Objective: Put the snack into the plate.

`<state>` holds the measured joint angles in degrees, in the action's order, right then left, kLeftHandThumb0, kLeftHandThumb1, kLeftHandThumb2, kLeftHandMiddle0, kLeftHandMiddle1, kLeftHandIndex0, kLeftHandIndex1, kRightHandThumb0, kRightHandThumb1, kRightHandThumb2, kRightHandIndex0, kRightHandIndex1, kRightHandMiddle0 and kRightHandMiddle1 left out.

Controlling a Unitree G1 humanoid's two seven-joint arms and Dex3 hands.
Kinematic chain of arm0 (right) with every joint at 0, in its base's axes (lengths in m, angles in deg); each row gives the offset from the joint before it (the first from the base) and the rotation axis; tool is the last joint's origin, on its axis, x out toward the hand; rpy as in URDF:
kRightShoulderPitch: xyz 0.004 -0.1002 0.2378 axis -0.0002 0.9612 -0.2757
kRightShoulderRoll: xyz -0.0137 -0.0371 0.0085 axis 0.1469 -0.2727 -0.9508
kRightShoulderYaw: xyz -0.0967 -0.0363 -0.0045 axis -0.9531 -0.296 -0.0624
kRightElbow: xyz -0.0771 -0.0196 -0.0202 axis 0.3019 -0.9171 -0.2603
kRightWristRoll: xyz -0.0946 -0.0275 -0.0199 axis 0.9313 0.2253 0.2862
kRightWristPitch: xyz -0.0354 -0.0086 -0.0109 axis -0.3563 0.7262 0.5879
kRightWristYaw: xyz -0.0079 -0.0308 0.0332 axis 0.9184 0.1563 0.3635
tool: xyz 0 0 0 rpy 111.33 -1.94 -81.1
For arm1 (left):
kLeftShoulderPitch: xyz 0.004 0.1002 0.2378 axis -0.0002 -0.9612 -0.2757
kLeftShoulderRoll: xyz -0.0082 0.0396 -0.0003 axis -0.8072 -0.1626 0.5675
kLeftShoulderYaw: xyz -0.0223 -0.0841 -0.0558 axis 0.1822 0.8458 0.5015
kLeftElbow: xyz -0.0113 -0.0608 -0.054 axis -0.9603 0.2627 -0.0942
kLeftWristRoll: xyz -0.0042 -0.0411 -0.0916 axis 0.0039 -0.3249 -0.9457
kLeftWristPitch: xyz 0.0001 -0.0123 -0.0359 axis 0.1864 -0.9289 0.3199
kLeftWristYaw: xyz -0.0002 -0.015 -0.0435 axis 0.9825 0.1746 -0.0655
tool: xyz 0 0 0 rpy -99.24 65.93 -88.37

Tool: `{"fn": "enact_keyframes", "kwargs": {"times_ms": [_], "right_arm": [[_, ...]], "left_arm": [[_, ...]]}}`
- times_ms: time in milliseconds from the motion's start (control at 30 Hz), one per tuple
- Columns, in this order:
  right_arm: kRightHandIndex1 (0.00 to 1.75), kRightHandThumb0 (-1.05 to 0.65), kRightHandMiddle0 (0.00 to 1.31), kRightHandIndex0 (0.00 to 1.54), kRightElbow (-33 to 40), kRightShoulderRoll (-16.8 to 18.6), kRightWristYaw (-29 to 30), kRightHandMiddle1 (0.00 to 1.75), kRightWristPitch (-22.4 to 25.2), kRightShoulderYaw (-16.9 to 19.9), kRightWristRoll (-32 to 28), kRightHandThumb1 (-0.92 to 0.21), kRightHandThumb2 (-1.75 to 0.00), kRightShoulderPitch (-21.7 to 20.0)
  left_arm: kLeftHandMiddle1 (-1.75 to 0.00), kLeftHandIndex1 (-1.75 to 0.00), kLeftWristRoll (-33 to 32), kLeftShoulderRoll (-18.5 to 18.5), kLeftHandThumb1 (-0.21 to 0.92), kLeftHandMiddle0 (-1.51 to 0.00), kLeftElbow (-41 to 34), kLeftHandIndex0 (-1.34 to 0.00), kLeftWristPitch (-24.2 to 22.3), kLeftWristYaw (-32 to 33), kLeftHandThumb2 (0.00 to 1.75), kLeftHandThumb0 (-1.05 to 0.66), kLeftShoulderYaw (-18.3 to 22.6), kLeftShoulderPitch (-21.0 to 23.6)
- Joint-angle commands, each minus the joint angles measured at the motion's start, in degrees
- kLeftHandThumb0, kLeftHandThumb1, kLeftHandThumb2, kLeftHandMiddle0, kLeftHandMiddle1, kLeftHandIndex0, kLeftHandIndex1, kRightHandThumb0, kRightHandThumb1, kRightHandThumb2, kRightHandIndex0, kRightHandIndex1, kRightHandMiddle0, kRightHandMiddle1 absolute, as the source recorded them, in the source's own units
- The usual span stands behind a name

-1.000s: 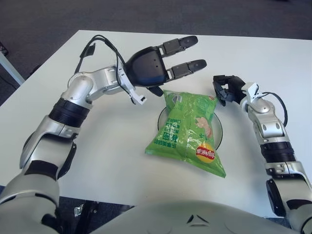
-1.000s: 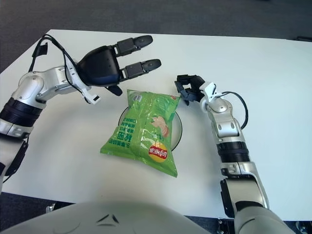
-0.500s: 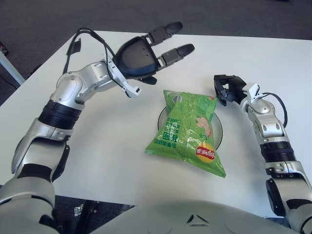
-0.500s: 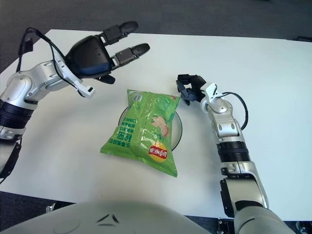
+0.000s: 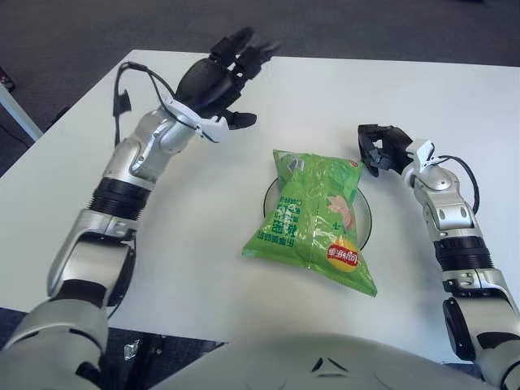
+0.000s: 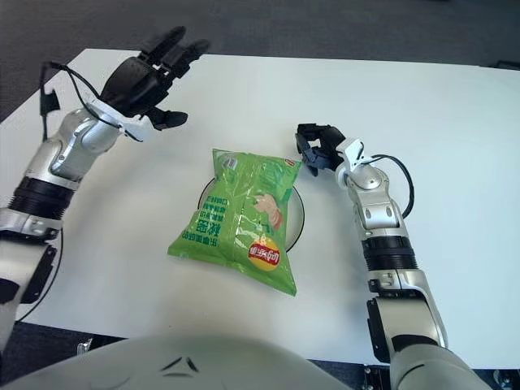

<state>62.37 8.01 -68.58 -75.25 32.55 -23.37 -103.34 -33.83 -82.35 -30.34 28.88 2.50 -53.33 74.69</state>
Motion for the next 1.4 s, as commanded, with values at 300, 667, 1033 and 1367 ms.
{"fn": "enact_keyframes", "kwargs": {"times_ms": [300, 667, 1033, 1367], "right_arm": [[1.75, -0.51, 0.77, 1.17, -3.8, 2.7, 4.1, 1.75, 4.3, 0.9, 0.5, -0.91, -0.81, 4.5], [1.75, -0.49, 0.78, 1.12, -3.2, 5.1, 7.8, 1.75, 4.0, 4.0, -0.6, -0.86, -0.81, 4.9], [1.75, -0.46, 0.85, 1.19, -4.4, 5.7, 10.0, 1.75, 0.2, 5.9, -0.9, -0.85, -0.86, 5.2], [1.75, -0.46, 0.9, 1.26, -6.7, 7.9, 12.6, 1.75, -5.5, 9.5, -3.5, -0.83, -0.89, 5.4]], "left_arm": [[-1.26, -1.66, -30.8, 9.8, 0.85, -0.35, 13.4, -0.17, -6.5, -11.9, 0.63, -0.36, 11.0, -0.1], [-1.67, -1.74, -41.8, 15.2, 0.66, -0.62, 21.9, -0.35, -12.6, -17.0, 0.87, -0.39, 16.9, 0.4], [-1.75, -1.75, -44.1, 17.5, 0.54, -0.85, 23.7, -0.44, -19.2, -15.9, 1.04, -0.42, 19.6, -0.8], [-1.75, -1.75, -43.7, 18.2, 0.45, -0.94, 27.4, -0.51, -19.6, -14.9, 1.14, -0.44, 20.8, -0.4]]}}
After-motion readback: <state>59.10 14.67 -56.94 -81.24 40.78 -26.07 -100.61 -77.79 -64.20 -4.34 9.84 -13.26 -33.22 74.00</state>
